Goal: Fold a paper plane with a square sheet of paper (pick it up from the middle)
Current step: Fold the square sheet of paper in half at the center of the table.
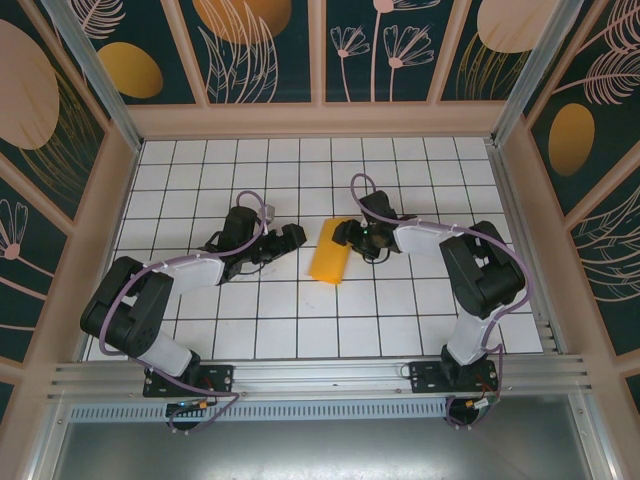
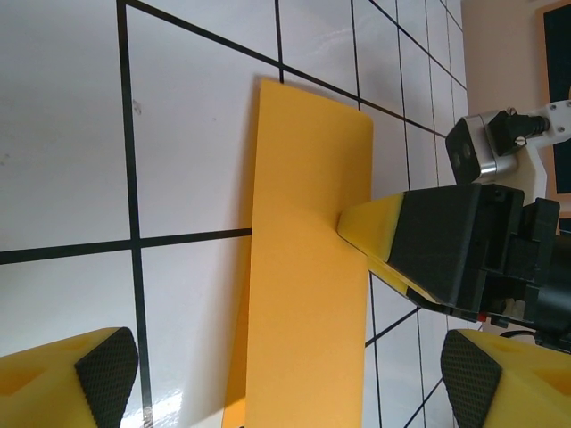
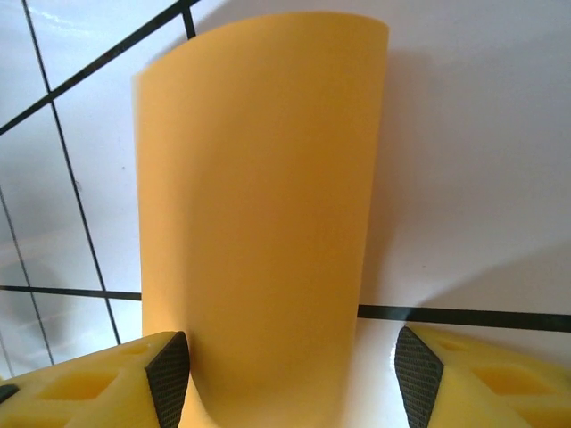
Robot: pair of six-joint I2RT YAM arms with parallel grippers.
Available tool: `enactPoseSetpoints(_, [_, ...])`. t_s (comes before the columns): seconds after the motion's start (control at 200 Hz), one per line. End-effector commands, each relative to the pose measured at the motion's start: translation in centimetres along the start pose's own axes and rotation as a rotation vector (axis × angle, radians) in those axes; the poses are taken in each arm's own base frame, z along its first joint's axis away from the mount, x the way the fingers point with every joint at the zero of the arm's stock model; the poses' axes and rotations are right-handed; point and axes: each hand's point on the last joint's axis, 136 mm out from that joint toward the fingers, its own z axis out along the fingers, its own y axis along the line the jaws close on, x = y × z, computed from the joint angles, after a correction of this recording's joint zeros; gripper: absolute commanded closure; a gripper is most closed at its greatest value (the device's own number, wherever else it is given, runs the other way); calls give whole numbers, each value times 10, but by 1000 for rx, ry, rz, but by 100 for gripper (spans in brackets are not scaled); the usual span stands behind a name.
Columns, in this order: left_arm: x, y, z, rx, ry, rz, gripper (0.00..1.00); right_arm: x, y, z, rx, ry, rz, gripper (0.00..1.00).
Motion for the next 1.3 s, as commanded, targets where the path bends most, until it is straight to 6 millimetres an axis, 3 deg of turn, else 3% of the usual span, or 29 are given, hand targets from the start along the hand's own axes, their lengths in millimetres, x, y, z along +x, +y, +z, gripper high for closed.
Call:
enactPoseSetpoints(0.0, [-7,-17,0,50,-7,53,10,-5,-13,-3,120,-27,-4,34])
enactPoseSetpoints(0.345, [-5,-15,1,45,0,57,10,4,-12,2,97,25,-84,38])
enactPoseSetpoints(0.505, [-5,-15,1,43,2,56,10,6,-26,5,163,31,-73,37])
enactPoseSetpoints(0.61, [-6,-15,2,44,1,56,10,7,-30,8,177,41,-70,41])
enactPoseSetpoints(0.676, [-5,-15,2,43,3,55,10,8,-32,9,181,38,-49,49])
enactPoseSetpoints(1.291, [-7,-16,5,46,7,54,9,16,-38,17,234,38,-12,40])
